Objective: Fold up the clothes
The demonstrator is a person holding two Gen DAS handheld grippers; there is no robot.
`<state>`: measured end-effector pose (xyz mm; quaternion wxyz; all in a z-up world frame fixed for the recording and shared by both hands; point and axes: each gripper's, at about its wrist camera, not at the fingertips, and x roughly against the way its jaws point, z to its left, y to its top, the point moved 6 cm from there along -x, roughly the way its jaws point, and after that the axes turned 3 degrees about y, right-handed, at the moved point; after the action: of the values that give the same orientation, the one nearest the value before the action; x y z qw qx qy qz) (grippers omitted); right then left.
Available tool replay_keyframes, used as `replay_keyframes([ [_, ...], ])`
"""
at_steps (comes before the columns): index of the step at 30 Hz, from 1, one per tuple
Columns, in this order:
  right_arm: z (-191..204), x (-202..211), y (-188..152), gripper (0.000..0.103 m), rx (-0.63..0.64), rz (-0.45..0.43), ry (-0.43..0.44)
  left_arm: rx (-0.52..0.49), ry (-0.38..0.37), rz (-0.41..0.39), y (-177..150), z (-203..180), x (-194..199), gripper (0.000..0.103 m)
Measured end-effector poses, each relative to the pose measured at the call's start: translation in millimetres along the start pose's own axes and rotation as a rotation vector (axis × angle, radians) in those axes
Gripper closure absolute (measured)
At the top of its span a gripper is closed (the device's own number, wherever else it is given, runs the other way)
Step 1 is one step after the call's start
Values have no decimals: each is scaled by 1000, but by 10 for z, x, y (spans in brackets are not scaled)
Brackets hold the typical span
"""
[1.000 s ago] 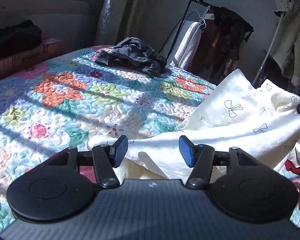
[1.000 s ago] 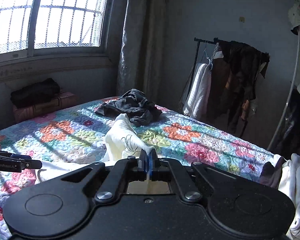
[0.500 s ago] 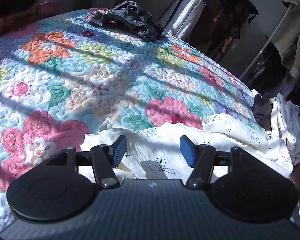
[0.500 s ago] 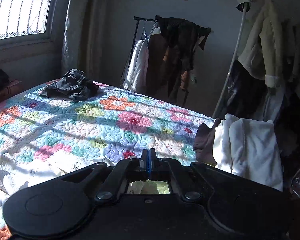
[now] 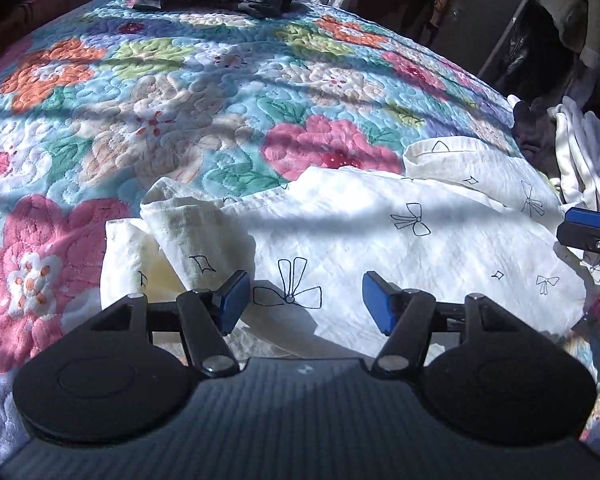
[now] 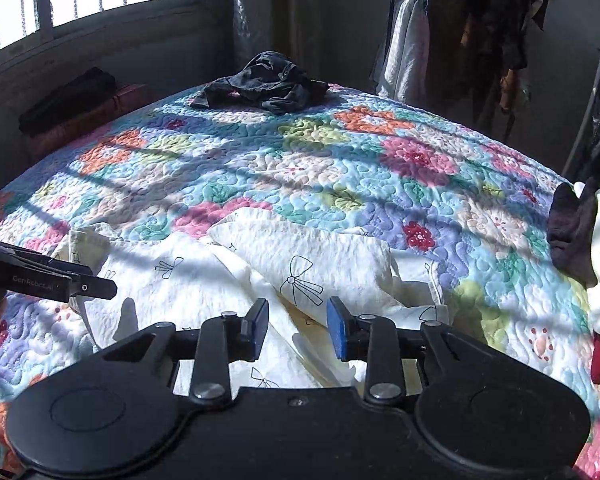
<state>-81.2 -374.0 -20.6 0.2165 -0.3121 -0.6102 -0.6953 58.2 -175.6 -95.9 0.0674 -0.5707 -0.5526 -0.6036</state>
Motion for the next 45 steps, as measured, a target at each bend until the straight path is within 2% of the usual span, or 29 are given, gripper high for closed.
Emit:
replay_keyframes([
  [1, 61, -23, 4, 62, 8, 4, 38, 2, -7, -4, 7, -10, 18, 46],
  [3, 209, -165, -32, 48, 63, 59, 84, -3, -4, -13, 28, -25, 44, 64],
  [4, 285, -246, -55, 46, 94, 90, 104, -11, 8, -6, 28, -30, 43, 74],
  [7, 344, -467, -88, 43, 168, 117, 1, -11, 8, -2, 11, -16, 50, 74],
  [10, 324, -634, -101, 48, 190, 136, 8, 7, -28, 18, -11, -10, 77, 74],
  [11, 315, -666, -105, 67, 197, 140, 16, 11, -34, 16, -9, -15, 90, 73],
  [12, 306, -697, -109, 98, 204, 144, 24, 10, -37, 12, -1, -24, 107, 73],
  [16, 333, -649, -151, 100, 145, 145, 119, 11, -67, 3, 8, -87, 142, 60],
  [21, 484, -363, -271, 100, -17, 133, 348, 88, -171, 61, -50, -173, 84, 49],
  [23, 633, -272, -356, 100, -11, 154, 407, 107, -199, 83, -80, -219, 56, 45],
  [24, 700, -240, -394, 100, -7, 168, 431, 113, -203, 90, -94, -238, 43, 44],
  [26, 799, -197, -452, 100, -16, 193, 482, 125, -195, 93, -112, -262, 25, 34],
  [29, 945, -162, -535, 100, -37, 232, 561, 116, -183, 95, -142, -285, -15, 32],
  [30, 975, -159, -555, 100, -31, 238, 568, 99, -190, 95, -156, -302, -29, 33],
  [31, 1004, -156, -575, 99, -26, 244, 575, 62, -172, 93, -177, -321, -37, 40],
  [32, 1026, -148, -586, 99, -28, 250, 588, 18, -143, 91, -200, -340, -43, 71],
  [33, 1037, -133, -583, 99, -35, 254, 603, -26, -115, 89, -223, -358, -48, 90],
  [34, 1026, -118, -566, 99, -35, 252, 598, -68, -81, 86, -241, -365, -45, 98],
  [37, 921, -84, -482, 99, -45, 230, 542, -68, -61, 76, -250, -328, 9, 98],
  [39, 758, -66, -388, 93, -102, 202, 492, -69, -62, 70, -256, -316, 61, 98],
  [43, 486, -28, -210, 87, -168, 137, 386, -165, -60, 48, -344, -433, 217, 98],
  [44, 442, -33, -189, 76, -174, 130, 365, -160, -75, 55, -373, -442, 246, 98],
  [45, 412, -56, -182, 59, -172, 134, 344, -152, -83, 61, -398, -446, 270, 98],
])
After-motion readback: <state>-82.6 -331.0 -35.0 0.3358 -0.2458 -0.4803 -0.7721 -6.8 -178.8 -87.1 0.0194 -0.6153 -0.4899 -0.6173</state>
